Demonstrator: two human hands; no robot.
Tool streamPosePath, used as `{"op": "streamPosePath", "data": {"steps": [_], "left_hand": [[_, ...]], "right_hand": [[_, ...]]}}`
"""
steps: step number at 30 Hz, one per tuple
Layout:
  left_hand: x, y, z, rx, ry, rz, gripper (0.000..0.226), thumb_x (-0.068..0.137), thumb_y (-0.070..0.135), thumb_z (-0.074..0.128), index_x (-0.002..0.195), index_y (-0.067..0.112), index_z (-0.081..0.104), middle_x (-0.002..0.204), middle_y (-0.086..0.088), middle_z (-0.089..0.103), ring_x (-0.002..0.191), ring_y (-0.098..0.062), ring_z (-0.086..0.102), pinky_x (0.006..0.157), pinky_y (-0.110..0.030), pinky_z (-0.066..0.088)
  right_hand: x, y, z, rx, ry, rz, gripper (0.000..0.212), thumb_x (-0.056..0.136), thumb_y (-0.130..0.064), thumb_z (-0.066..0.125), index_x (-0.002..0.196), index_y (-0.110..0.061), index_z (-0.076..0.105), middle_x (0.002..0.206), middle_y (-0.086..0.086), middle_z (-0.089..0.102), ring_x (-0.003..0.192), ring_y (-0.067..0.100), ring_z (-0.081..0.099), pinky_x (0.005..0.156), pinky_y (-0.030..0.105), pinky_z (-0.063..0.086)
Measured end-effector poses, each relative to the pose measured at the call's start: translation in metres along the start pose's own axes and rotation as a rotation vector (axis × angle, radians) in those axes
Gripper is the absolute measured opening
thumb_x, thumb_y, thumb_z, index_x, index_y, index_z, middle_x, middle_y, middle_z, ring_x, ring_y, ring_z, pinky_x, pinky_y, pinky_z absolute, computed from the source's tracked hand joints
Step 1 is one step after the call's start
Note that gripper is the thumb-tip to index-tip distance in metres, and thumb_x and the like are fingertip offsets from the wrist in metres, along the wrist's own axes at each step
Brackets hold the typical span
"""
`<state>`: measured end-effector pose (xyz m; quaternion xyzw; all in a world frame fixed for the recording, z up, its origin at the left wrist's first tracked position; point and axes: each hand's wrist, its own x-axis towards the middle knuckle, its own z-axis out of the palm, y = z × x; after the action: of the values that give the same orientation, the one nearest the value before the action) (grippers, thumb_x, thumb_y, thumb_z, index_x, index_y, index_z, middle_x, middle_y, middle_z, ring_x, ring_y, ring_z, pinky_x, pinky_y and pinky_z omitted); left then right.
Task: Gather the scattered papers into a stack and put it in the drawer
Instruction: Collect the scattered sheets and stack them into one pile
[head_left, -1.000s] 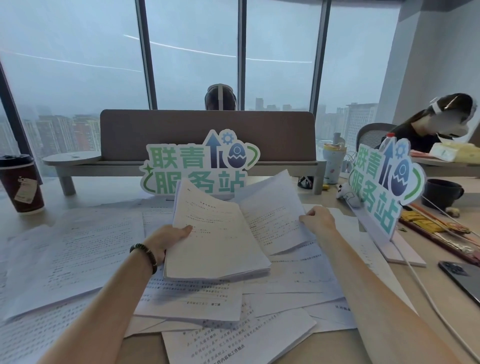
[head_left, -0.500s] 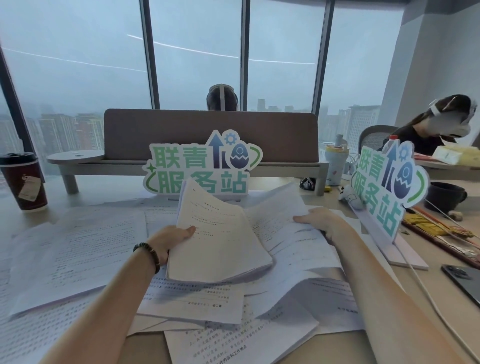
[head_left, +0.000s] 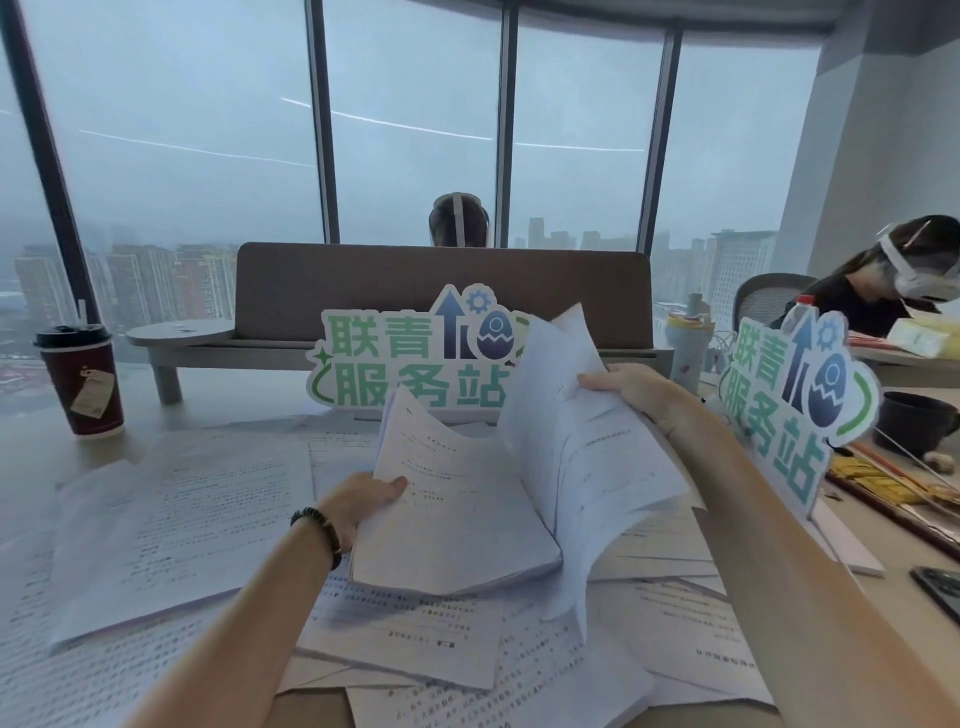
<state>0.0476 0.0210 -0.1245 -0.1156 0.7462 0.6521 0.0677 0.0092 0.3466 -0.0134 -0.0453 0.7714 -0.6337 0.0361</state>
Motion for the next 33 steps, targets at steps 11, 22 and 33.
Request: {"op": "streamPosePath", "data": {"steps": [11,22,33], "left_hand": [[-0.003,0.005,-0.004,-0.112,-0.031,0.032,0.047,0.095,0.042,0.059,0.118,0.001,0.065,0.104,-0.017,0.073,0.095,-0.036,0.07,0.077,-0.043,0.06],[-0.007,0.009,0.005,-0.214,-0.106,0.15,0.03,0.093,0.033,0.063,0.112,0.01,0.07,0.105,-0.015,0.075,0.087,-0.033,0.075,0.068,-0.042,0.062],[-0.001,0.003,0.007,-0.201,-0.055,0.114,0.024,0.095,0.011,0.058,0.117,0.0,0.064,0.104,-0.021,0.073,0.086,-0.035,0.071,0.06,-0.037,0.061]], "right_hand": [[-0.005,-0.022,0.001,0.182,0.0,-0.128,0.034,0.084,-0.021,0.074,0.112,-0.001,0.071,0.104,0.016,0.075,0.09,0.032,0.073,0.088,0.049,0.057],[0.009,0.086,0.041,0.093,0.111,0.141,0.03,0.082,0.009,0.064,0.108,-0.004,0.071,0.102,0.012,0.076,0.1,0.035,0.07,0.097,0.054,0.053],[0.009,0.095,0.051,-0.296,0.216,0.05,0.027,0.089,-0.031,0.072,0.111,-0.017,0.064,0.104,0.006,0.071,0.095,0.026,0.069,0.083,0.038,0.057]]}}
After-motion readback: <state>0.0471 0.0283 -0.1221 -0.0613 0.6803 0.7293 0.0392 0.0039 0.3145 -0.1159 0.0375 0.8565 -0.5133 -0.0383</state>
